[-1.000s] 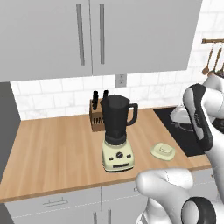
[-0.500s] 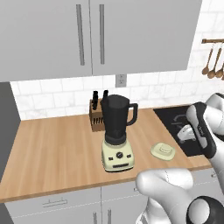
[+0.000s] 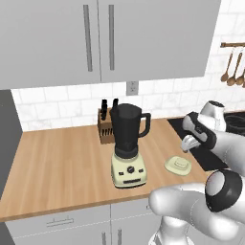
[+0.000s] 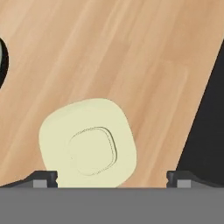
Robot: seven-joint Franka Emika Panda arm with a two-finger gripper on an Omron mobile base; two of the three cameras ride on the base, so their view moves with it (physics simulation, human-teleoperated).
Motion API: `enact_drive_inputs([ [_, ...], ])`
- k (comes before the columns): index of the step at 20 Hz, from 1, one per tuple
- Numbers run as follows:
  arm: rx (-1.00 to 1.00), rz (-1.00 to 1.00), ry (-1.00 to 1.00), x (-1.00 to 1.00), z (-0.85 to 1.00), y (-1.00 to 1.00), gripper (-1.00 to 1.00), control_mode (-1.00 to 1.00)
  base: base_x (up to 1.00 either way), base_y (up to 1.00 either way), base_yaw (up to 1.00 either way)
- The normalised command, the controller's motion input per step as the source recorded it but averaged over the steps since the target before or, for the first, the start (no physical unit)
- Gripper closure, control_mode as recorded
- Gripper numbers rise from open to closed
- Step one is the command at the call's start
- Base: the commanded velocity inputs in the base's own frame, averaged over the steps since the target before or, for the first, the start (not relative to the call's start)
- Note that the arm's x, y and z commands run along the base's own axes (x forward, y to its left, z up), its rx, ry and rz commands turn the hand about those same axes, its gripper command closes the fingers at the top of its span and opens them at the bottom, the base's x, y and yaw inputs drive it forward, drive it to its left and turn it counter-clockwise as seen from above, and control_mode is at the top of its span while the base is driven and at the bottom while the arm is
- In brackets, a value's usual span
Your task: Close the lid blender by securely placing the lid on top.
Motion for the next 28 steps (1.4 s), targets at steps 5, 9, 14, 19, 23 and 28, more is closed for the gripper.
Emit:
enact_drive_inputs([
  [5,-0.03,0.08,0.15,0.1,-0.23,0.01,-1.0,-1.0,0.0,0.0,0.0],
  [9,0.0,0.06,0.14,-0.04,-0.49,0.04,-1.0,-1.0,0.0,0.0,0.0],
  [14,0.0,0.09,0.04,0.0,-0.33,0.04,-1.0,-1.0,0.0,0.0,0.0],
  [19,-0.04,0.12,0.0,-0.06,-0.09,0.08,-1.0,-1.0,0.0,0.0,0.0],
  [23,-0.09,0.12,0.0,-0.06,-0.02,0.23,-1.0,-1.0,0.0,0.0,0.0],
  [28,-0.09,0.07,0.0,-0.04,0.0,0.28,-1.0,-1.0,0.0,0.0,0.0],
])
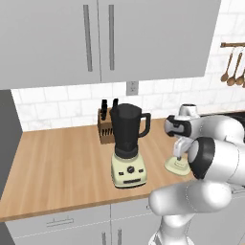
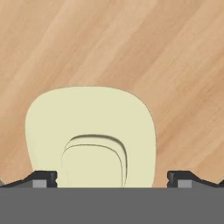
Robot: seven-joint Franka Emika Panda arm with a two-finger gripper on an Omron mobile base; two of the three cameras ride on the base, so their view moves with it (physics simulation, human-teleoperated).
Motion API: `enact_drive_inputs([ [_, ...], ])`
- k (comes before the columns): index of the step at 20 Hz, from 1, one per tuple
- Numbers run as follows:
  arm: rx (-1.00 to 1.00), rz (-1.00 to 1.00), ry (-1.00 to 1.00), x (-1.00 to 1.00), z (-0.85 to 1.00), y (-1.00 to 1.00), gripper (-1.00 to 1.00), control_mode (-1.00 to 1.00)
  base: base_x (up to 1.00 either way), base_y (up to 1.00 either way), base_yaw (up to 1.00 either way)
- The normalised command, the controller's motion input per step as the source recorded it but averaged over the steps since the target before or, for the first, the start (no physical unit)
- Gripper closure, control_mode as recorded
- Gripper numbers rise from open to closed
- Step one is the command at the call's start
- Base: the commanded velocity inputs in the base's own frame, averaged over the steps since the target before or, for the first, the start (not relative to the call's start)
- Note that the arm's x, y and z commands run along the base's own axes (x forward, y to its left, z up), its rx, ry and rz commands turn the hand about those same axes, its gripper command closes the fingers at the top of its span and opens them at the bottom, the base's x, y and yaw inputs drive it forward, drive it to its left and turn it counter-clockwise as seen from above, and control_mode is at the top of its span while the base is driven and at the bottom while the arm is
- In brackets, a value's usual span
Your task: Close the lid blender by securely placing the lid on top.
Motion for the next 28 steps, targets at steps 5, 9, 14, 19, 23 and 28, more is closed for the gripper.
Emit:
enact_drive_inputs([
  [5,-0.01,0.01,0.0,-0.17,-0.13,0.01,-1.0,-1.0,0.0,0.0,0.0],
  [9,0.0,0.0,0.0,-0.11,-0.16,0.0,-1.0,-1.0,0.0,0.0,0.0],
  [14,0.0,0.0,0.0,-0.01,-0.1,0.0,-1.0,-1.0,0.0,0.0,0.0],
  [19,0.0,0.0,0.0,0.0,-0.12,0.0,-1.0,-1.0,0.0,0.0,0.0],
  [23,0.0,0.0,0.0,0.0,-0.17,0.0,-1.0,-1.0,0.0,0.0,0.0],
  [28,0.0,0.0,0.0,0.0,-0.24,0.0,1.0,-1.0,0.0,0.0,0.0],
])
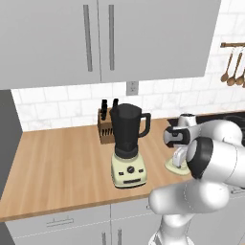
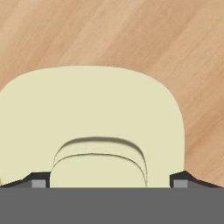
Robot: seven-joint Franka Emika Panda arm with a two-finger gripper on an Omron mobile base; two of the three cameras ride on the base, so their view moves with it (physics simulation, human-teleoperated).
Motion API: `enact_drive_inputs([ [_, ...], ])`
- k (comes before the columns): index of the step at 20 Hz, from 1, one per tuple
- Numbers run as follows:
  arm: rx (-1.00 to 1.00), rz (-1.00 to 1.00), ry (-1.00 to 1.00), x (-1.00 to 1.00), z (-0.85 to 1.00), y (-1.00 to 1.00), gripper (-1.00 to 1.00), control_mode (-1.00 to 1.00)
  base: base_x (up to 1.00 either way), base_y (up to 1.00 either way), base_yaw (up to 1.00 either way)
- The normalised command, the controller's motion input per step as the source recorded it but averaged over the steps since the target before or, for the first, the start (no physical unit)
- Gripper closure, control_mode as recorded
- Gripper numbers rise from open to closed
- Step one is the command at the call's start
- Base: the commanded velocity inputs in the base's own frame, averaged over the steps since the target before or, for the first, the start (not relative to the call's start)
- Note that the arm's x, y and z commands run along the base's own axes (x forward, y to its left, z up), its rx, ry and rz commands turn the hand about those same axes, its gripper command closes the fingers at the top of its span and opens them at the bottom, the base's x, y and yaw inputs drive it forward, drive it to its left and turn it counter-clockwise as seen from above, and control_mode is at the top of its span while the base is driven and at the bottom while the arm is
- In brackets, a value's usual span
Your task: Close the lid blender by securely placing the lid on top.
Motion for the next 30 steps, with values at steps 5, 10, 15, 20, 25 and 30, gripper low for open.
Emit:
enact_drive_inputs([
  [5,0.0,0.0,0.0,0.0,-0.01,0.0,1.0,-1.0,0.0,0.0,0.0],
  [10,0.0,0.0,0.0,-0.03,0.0,0.0,1.0,-1.0,0.0,0.0,0.0],
  [15,0.0,0.0,-0.07,-0.19,0.04,0.0,1.0,-1.0,0.0,0.0,0.0],
  [20,0.0,0.0,-0.26,-0.38,0.42,0.0,1.0,-1.0,0.0,0.0,0.0],
  [25,-0.01,0.0,-0.58,-0.44,0.98,0.01,1.0,-1.0,0.0,0.0,0.0],
  [30,-0.05,0.0,-0.62,-0.19,1.0,0.27,1.0,-1.0,0.0,0.0,0.0],
])
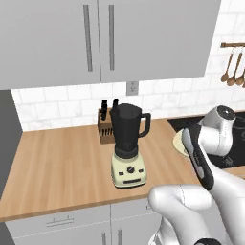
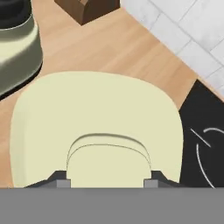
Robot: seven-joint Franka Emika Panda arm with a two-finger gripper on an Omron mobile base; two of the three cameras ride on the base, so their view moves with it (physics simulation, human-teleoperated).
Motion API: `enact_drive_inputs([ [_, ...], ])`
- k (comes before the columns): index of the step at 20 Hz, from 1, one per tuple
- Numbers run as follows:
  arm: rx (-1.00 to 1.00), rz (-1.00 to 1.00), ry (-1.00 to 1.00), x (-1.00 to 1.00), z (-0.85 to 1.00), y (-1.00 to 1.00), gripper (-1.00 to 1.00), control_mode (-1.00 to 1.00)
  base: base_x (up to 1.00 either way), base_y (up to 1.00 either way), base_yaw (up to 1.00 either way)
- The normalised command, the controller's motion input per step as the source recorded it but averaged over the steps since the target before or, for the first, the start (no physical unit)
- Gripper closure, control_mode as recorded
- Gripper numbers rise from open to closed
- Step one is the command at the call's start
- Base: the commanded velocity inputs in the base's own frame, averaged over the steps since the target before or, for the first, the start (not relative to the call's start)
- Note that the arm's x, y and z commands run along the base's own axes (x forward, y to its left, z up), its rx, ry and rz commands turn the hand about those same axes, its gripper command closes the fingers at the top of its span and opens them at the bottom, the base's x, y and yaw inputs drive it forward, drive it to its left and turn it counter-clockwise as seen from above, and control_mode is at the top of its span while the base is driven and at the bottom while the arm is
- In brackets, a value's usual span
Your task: Close the lid blender by securely placing the lid on top.
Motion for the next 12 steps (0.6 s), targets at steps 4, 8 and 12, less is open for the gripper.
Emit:
enact_drive_inputs([
  [4,-0.06,0.0,-0.51,-0.02,1.0,0.38,1.0,-1.0,0.0,0.0,0.0],
  [8,-0.06,-0.01,-0.34,0.0,1.0,0.33,1.0,-1.0,0.0,0.0,0.0],
  [12,-0.04,0.0,-0.18,0.0,1.0,0.16,1.0,-1.0,0.0,0.0,0.0],
])
